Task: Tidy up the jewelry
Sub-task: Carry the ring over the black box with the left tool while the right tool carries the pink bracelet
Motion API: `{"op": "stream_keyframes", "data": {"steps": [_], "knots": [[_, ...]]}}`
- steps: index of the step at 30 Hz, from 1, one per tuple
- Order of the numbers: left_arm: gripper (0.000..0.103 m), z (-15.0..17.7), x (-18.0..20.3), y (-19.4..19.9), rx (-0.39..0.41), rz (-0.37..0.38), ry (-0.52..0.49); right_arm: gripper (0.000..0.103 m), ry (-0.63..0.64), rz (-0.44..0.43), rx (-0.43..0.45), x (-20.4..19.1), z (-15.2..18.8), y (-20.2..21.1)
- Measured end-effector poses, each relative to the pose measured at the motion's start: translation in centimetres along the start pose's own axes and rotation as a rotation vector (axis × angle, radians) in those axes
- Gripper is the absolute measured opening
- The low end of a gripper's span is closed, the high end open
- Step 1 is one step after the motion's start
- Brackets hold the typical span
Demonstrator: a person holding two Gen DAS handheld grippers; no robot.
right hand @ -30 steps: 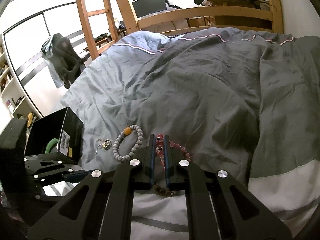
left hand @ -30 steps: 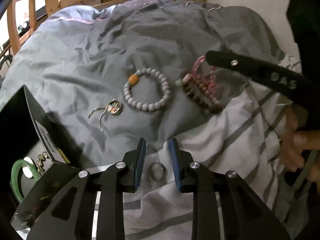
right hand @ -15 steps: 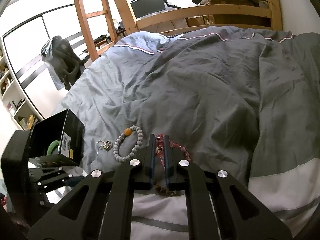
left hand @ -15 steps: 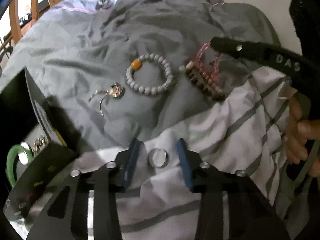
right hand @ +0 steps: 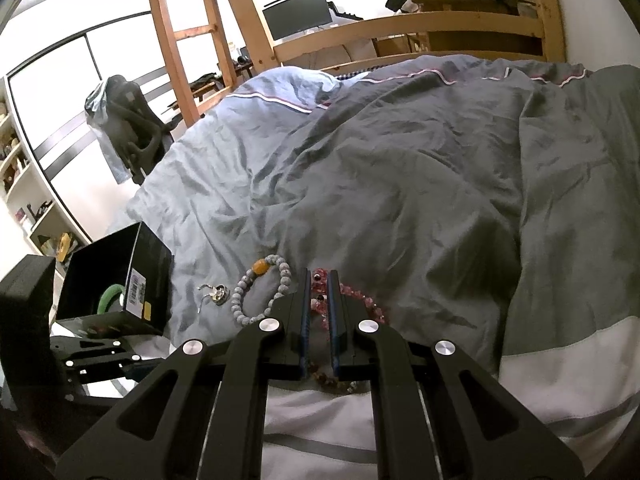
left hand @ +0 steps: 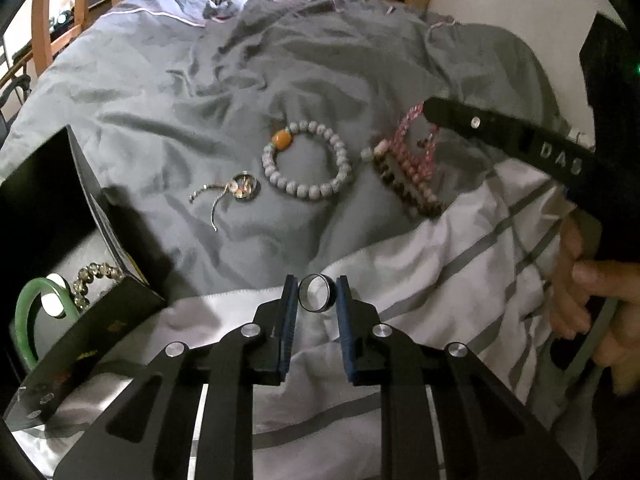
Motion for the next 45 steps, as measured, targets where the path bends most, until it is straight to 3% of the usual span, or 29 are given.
{"op": "stream_keyframes", "data": {"steps": [13,27,34,41,45], "knots": [[0.019,-1.9,0.7,3.4,0.118,0.008,-0.014,0.009,0.027,-0.031,0.032,-1.7,-0.6,0.9],[0.019,-2.8,-1.0,7.3,0.198,-0.020,0.015,0.009,0.043,-0.099,0.073,-4.3,-2.0,2.6],[0.019,-3.0,-2.3,9.5,0.226,-0.038,0.027,0.009,0.052,-0.182,0.090,-6.1,-2.5,3.4],[0.019,-3.3,-5.4,12.3,0.269,-0.080,0.079,0.009,-0.056,-0.338,0.110,-6.8,-3.4,4.0],[0.019,-3.2,-7.4,13.8,0.283,-0.110,0.098,0.009,-0.085,-0.382,0.109,-7.7,-3.7,3.7]]}}
Point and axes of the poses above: each gripper's, at about its wrist camera, not at the fingertips, and y roughly against the way its jaws point, x to its right, z to its underside, the point moved 2 cm from there along -y, roughly the way its jaws point, and after that the axes turned 11 degrees about x, right-handed, at the moved point
